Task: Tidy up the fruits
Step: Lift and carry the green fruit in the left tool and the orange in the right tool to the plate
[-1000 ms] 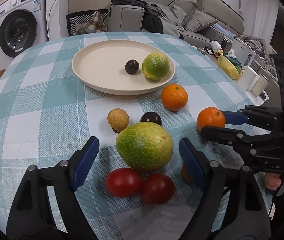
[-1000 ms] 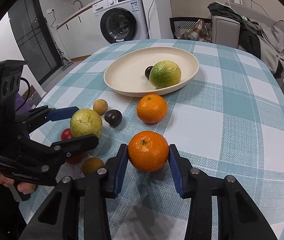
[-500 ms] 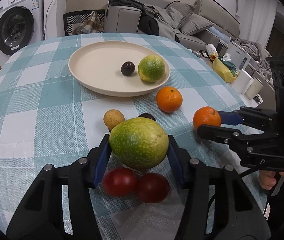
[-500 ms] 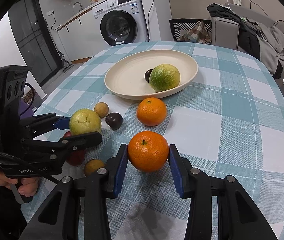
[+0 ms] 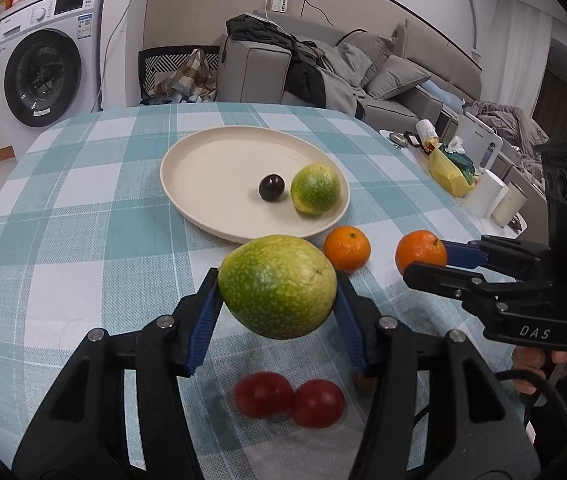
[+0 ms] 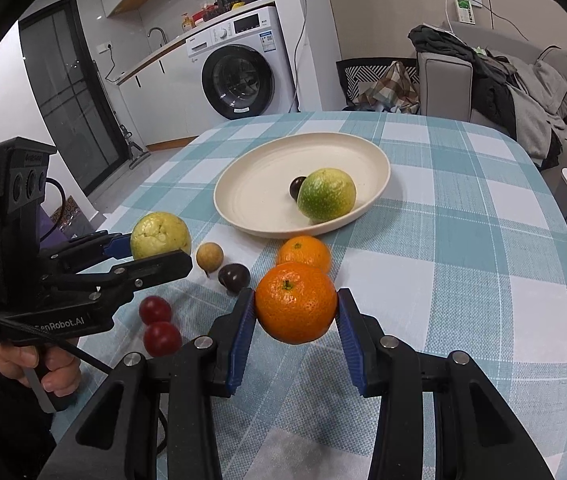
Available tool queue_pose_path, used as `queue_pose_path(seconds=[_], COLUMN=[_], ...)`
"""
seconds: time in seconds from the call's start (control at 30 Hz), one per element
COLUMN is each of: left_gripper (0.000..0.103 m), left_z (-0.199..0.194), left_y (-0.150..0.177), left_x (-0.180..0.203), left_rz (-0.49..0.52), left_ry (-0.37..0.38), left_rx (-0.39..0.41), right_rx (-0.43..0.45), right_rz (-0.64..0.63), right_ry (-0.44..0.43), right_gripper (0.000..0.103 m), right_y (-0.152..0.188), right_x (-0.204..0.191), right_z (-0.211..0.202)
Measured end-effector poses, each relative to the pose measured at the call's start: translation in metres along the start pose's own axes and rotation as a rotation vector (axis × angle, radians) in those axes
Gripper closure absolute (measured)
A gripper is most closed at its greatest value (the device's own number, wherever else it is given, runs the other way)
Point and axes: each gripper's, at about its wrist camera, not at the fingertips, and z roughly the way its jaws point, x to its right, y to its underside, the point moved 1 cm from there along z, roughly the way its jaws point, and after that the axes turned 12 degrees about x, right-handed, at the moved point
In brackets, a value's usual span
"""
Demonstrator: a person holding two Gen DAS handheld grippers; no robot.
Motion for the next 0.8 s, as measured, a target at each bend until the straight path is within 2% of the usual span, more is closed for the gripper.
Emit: queue_pose_path(seconds=[0.37,0.8], left_gripper=[0.051,0.051], left_z=[0.015,0.045], left_y=[-0.025,-0.042], left_x=[-0.008,-0.025], left_rz=[0.005,0.001], left_ry=[-0.017,-0.026], left_rx=[0.028,0.025], right_rx=[-0.005,-0.025], right_rz=[0.015,0.038], right_ry=[-0.030,-0.033], right_gripper=[0.061,0.061], right_y=[-0.021,-0.036], right_x=[-0.005,0.000], right_z=[0.024,0.048])
